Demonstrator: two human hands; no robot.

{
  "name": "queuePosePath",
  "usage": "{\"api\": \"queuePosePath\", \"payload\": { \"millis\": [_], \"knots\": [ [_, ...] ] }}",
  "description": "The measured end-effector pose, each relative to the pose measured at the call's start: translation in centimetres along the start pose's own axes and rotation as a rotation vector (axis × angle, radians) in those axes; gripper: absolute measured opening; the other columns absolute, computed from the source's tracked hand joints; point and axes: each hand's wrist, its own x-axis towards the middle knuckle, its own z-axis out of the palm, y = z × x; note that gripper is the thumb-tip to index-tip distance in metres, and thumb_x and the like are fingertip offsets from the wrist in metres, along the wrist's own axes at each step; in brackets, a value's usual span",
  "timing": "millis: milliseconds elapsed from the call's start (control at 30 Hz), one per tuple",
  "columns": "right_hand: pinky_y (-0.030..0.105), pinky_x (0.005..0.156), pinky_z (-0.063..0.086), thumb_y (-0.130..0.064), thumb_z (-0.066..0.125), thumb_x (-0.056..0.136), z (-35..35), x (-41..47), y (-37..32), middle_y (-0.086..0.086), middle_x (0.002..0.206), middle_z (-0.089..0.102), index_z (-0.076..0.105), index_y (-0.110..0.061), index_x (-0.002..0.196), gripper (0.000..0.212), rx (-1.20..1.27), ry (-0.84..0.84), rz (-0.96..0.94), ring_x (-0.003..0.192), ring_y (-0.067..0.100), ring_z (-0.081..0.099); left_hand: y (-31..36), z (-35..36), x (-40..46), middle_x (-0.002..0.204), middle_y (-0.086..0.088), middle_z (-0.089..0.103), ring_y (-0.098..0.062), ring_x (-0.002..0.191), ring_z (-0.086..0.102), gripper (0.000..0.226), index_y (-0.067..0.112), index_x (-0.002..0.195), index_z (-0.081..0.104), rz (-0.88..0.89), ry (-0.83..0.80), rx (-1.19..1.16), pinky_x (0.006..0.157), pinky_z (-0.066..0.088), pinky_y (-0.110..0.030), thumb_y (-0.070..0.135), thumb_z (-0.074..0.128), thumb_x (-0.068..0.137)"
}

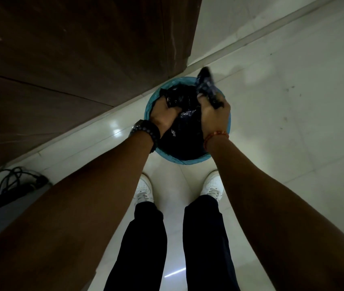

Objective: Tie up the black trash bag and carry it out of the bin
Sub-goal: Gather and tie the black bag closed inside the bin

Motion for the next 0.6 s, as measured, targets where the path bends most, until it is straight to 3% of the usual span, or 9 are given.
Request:
{"api": "queuePosePath", "payload": {
  "millis": [67,133,200,267,367,400,467,600],
  "knots": [
    [0.044,0.088,0.059,-0.017,0.07,0.082,0.1,0.7,-1.1,0.015,0.102,0.074,0.072,-0.009,0.106,0.025,0.335,0.074,0.169,0.092,0.031,0.072,-0.6,-0.1,0.0,0.133,-0.01,0.067,-0.027,0.122,0.064,0.053,0.01,0.138,0.058,0.03,-0.043,0.0,0.11,0.049,-0.045,0.011,0.069,0.086],
    [0.037,0.08,0.06,-0.016,0.068,0.085,0.0,1.9,-1.5,0.013,0.1,0.073,0.069,-0.005,0.114,0.031,0.428,0.148,0.255,0.085,0.029,0.07,-1.2,-0.5,0.1,0.132,-0.01,0.068,-0.027,0.12,0.064,0.054,0.011,0.138,0.058,-0.007,-0.025,-0.019,0.109,0.05,-0.046,0.013,0.07,0.085],
    [0.039,0.084,0.059,-0.021,0.065,0.085,-0.1,2.8,-1.1,0.012,0.098,0.07,0.065,-0.005,0.116,0.036,0.248,0.127,0.241,0.087,0.028,0.068,-1.3,-0.8,-0.1,0.126,-0.01,0.07,-0.028,0.114,0.068,0.053,0.012,0.135,0.06,-0.063,0.031,-0.075,0.104,0.054,-0.047,0.024,0.07,0.084],
    [0.041,0.094,0.054,-0.028,0.062,0.089,0.0,2.3,-0.6,0.009,0.105,0.068,0.061,-0.007,0.118,0.036,-0.043,0.002,0.144,0.098,0.025,0.065,-0.7,-0.6,-0.4,0.122,-0.009,0.072,-0.027,0.109,0.07,0.055,0.013,0.132,0.062,-0.082,0.076,-0.141,0.102,0.055,-0.046,0.037,0.069,0.083],
    [0.021,0.093,0.046,-0.04,0.061,0.091,0.6,0.8,-0.2,0.0,0.113,0.069,0.062,-0.018,0.117,0.034,-0.358,-0.299,-0.065,0.103,0.012,0.062,0.8,0.4,-0.7,0.122,-0.008,0.072,-0.026,0.11,0.069,0.044,0.013,0.129,0.064,-0.027,0.122,-0.128,0.103,0.054,-0.046,0.033,0.061,0.09],
    [0.02,0.093,0.046,-0.039,0.061,0.092,0.7,0.5,-0.1,0.002,0.112,0.071,0.066,-0.016,0.116,0.034,-0.432,-0.349,-0.137,0.103,0.013,0.063,1.2,0.6,-0.6,0.121,-0.008,0.072,-0.026,0.11,0.068,0.043,0.013,0.126,0.065,-0.004,0.137,-0.11,0.103,0.054,-0.046,0.033,0.059,0.089],
    [0.03,0.095,0.049,-0.034,0.058,0.093,0.9,0.4,0.3,0.01,0.112,0.073,0.069,-0.008,0.113,0.034,-0.504,-0.288,-0.188,0.106,0.023,0.066,1.7,0.8,-0.5,0.115,-0.007,0.074,-0.026,0.107,0.07,0.04,0.014,0.12,0.068,0.027,0.152,-0.111,0.102,0.055,-0.047,0.033,0.058,0.086],
    [0.037,0.092,0.05,-0.032,0.05,0.096,1.7,0.6,-0.1,0.016,0.116,0.07,0.065,-0.01,0.119,0.035,-0.657,-0.157,-0.078,0.108,0.034,0.065,2.3,1.8,-1.3,0.105,-0.011,0.077,-0.029,0.099,0.074,0.019,0.016,0.108,0.07,0.077,0.132,-0.27,0.094,0.059,-0.05,0.017,0.062,0.091]
  ]
}}
